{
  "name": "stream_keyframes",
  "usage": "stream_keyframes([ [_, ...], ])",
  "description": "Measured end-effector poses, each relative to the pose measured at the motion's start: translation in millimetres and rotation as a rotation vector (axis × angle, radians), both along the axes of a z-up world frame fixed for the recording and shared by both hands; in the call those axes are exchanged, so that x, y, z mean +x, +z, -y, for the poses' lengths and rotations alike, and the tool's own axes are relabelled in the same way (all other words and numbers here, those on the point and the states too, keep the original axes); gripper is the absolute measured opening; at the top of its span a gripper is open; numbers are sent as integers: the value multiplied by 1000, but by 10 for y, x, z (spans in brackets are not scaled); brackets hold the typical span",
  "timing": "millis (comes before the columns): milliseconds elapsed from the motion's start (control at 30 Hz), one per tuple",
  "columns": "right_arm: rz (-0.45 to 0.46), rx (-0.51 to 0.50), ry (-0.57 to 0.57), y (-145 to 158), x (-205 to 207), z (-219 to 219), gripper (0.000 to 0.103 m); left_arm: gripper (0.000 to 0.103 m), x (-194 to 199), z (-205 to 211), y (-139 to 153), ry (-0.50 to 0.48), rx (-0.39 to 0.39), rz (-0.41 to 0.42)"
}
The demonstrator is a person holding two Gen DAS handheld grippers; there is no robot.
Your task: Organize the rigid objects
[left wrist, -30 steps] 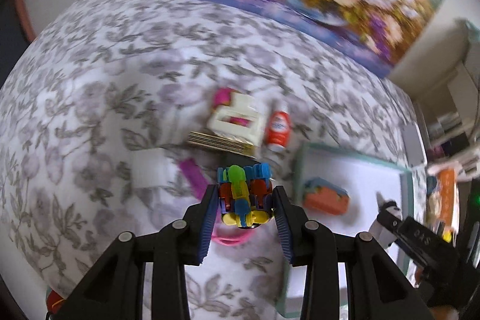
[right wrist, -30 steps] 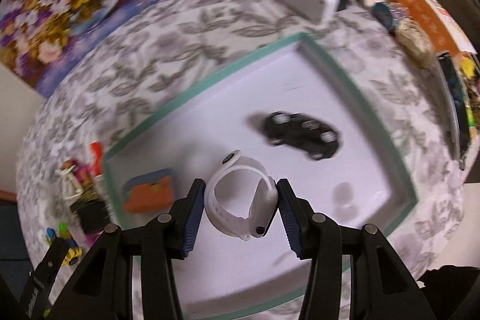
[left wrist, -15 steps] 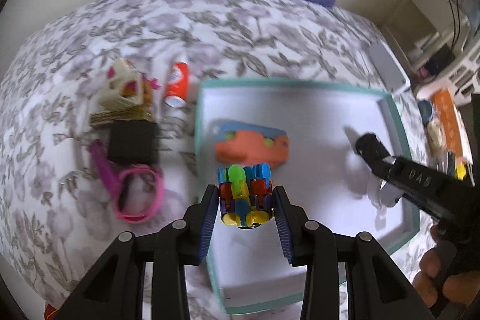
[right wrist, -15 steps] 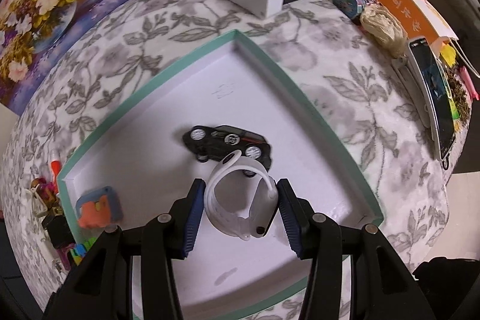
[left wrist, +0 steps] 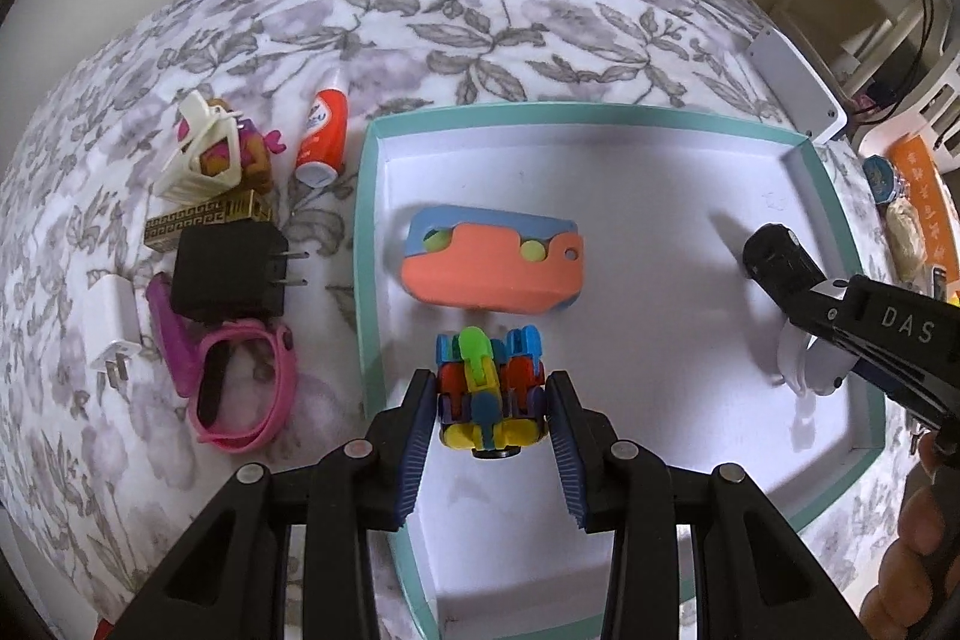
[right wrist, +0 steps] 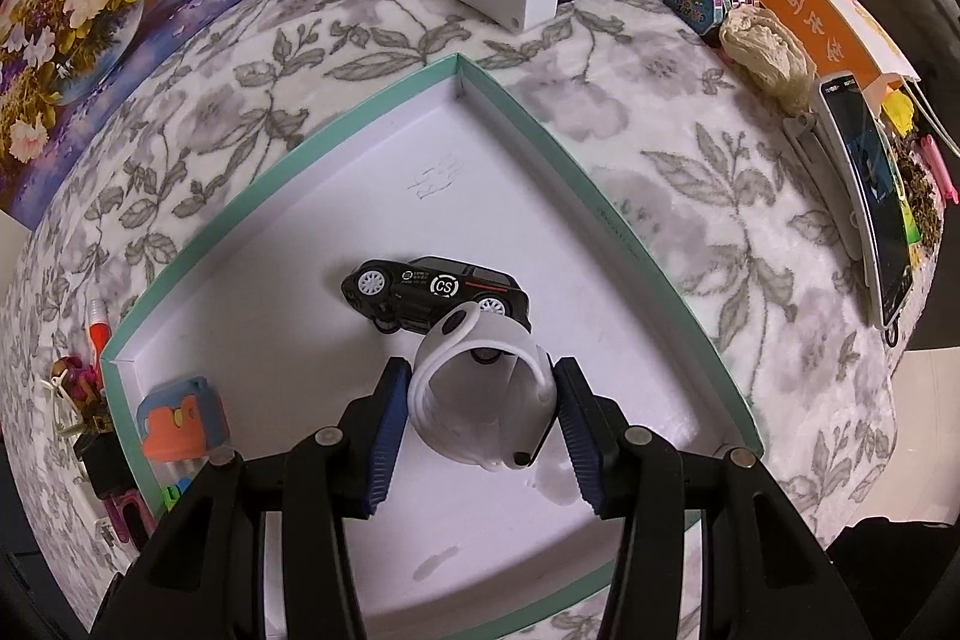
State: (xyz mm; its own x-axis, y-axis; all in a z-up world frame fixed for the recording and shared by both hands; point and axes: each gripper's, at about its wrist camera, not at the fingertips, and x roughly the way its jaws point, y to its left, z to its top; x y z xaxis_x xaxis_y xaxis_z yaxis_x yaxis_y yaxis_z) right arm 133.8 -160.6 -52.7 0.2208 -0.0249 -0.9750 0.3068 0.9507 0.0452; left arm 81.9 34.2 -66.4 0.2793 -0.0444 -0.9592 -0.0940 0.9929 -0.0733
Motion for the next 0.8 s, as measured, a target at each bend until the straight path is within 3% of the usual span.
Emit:
stream_keyframes([
  [400,5,-13,10,7,-8,-16,50,42,29,40,-66,-9,14,-12],
  [533,17,-22,29,59,-16,-63,52,64,30,42,-23,-8,9,-4],
  [800,87,-39,57,356,-41,-118,61,75,12,-46,150,17,-14,26],
])
